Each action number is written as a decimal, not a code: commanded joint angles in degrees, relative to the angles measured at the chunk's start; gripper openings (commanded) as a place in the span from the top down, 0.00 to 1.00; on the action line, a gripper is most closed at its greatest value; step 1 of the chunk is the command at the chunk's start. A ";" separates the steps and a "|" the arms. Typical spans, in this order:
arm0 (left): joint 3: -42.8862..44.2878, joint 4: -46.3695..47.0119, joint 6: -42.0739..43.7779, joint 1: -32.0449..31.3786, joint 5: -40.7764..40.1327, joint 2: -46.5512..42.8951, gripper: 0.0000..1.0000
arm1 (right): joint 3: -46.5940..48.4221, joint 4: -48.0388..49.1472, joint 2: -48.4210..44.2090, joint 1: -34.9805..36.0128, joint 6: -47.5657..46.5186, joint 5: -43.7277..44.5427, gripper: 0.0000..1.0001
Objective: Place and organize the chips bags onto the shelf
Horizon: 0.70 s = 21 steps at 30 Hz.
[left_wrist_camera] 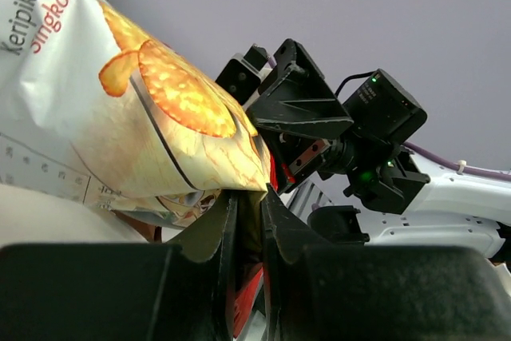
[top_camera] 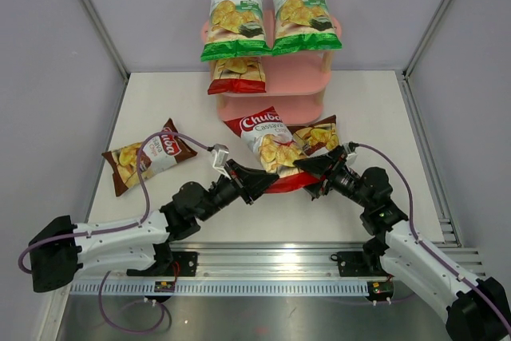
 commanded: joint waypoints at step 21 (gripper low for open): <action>2.24 0.19 1.76 -3.25 -0.50 -1.60 0.89 | -0.35 2.91 -9.98 0.49 -12.74 14.62 0.91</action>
